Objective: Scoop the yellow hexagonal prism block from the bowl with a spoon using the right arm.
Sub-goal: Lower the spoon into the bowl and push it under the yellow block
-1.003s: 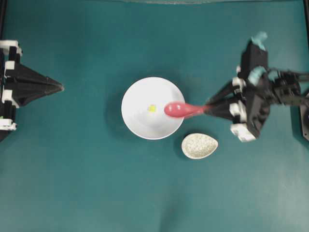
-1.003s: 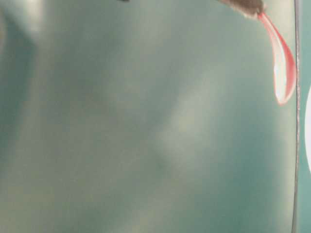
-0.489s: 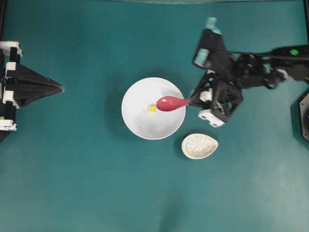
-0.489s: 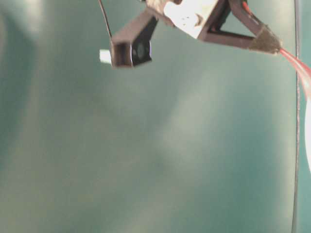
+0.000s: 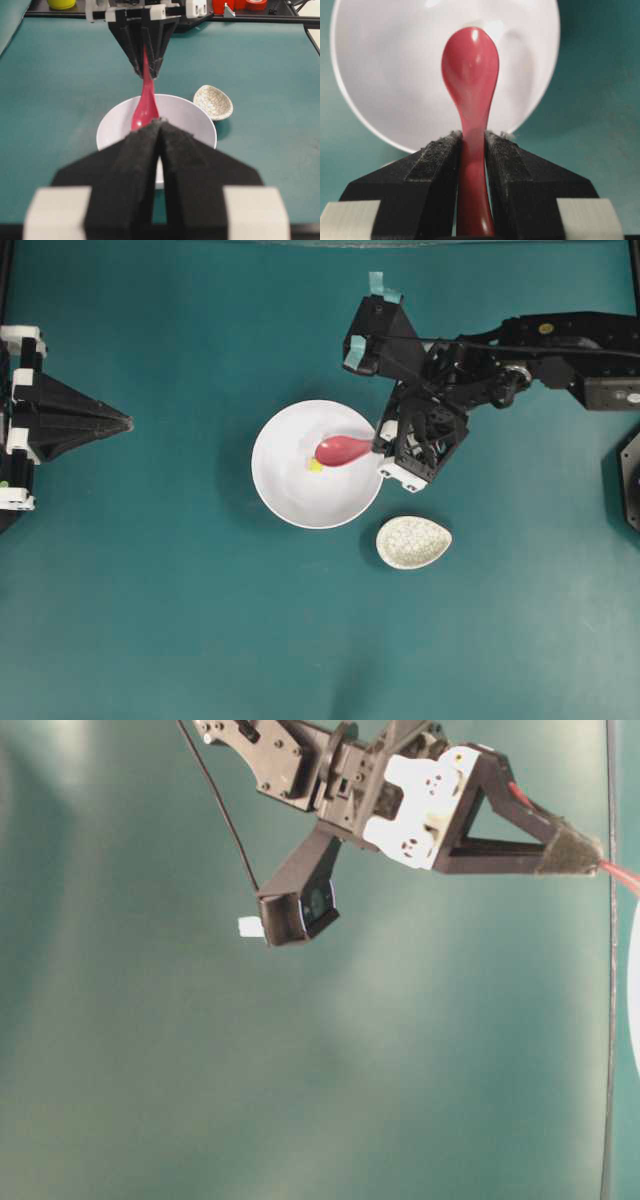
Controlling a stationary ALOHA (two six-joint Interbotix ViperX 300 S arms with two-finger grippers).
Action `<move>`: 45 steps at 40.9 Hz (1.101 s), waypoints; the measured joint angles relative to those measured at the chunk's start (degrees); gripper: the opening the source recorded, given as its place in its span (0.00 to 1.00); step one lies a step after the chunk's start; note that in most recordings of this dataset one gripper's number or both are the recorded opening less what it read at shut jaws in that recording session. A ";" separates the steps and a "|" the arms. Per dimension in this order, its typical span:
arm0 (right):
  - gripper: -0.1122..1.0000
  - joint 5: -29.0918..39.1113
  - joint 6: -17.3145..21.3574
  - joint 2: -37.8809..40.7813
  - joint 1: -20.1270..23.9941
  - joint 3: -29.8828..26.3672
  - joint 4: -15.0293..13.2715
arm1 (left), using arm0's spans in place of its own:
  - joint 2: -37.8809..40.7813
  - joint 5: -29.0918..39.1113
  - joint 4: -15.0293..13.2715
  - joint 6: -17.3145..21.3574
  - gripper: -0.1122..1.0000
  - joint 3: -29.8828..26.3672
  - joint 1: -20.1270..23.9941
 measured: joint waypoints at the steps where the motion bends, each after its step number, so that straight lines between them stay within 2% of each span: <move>1: 0.29 0.18 0.53 0.09 -0.09 0.00 -0.53 | 0.00 0.09 0.00 -0.09 0.10 0.00 0.00; 5: 0.29 0.70 2.29 0.26 0.00 0.00 -2.02 | -0.09 0.44 0.00 0.00 0.10 0.00 0.00; 10: 0.29 0.97 3.52 0.44 0.00 0.00 -2.37 | 0.00 0.44 0.00 0.00 0.10 0.00 0.00; 45: 0.29 0.88 4.39 4.48 2.11 -1.32 -2.46 | 0.00 0.35 0.00 0.00 0.10 0.00 0.00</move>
